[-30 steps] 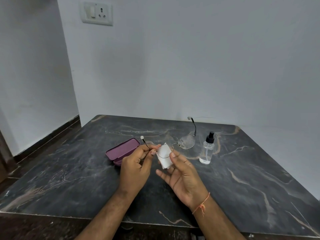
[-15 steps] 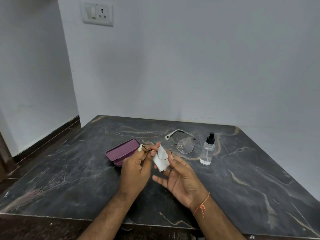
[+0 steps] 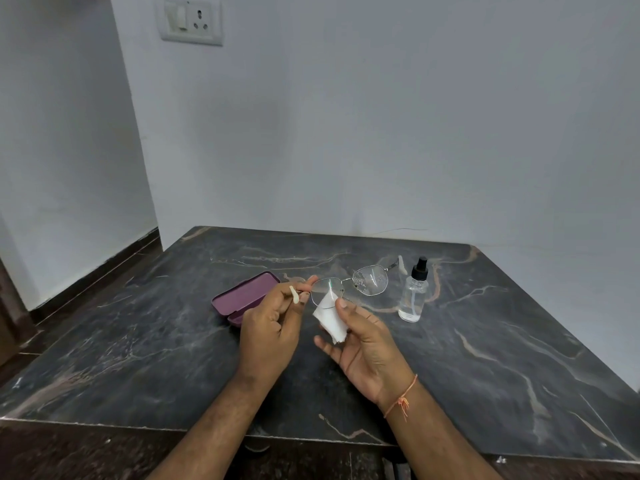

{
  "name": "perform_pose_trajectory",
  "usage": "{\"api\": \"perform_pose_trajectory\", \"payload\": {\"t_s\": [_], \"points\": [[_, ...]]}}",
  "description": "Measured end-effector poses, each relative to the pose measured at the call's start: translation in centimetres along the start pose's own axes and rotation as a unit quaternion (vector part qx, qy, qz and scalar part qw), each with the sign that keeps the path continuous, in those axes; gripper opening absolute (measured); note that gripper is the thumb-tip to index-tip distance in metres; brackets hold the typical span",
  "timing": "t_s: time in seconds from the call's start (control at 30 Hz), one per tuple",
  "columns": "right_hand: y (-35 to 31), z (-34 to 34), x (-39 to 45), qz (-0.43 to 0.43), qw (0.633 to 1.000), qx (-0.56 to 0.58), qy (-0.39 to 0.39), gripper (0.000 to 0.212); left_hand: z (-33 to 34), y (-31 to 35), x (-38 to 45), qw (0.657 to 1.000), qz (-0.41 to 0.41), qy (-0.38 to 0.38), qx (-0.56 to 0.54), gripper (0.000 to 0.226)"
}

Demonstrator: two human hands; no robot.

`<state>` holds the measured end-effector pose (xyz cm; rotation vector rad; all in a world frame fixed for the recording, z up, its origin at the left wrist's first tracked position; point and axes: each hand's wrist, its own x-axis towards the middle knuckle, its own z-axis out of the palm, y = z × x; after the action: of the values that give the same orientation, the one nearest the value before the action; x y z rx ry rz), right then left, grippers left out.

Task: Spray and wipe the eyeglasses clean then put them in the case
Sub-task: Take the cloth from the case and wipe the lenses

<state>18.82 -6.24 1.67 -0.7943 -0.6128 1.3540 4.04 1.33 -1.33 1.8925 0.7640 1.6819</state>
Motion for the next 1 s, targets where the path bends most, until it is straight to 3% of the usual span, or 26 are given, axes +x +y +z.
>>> {"api": "perform_pose_trajectory", "payload": {"t_s": [0.17,0.4,0.6,1.0], "points": [[-0.06,-0.26,0.29,-0.028,0.999,0.0,0.031,0.03,0.06,-0.4,-0.02,1.0,0.014,0.003,0.01,0.023],[-0.19,-0.17,0.04,-0.037,0.999,0.006,0.019,0.023,0.14,-0.11,0.06,0.999,0.026,-0.013,0.021,0.023],[-0.05,-0.37,0.21,-0.038,0.999,0.004,0.017,0.029,0.05,0.46,-0.09,0.999,0.019,-0.008,0.045,0.021],[0.07,-0.49,-0.13,0.012,0.997,0.004,-0.079,0.048,-0.15,0.43,-0.1,1.0,0.005,-0.017,0.002,0.027]]}}
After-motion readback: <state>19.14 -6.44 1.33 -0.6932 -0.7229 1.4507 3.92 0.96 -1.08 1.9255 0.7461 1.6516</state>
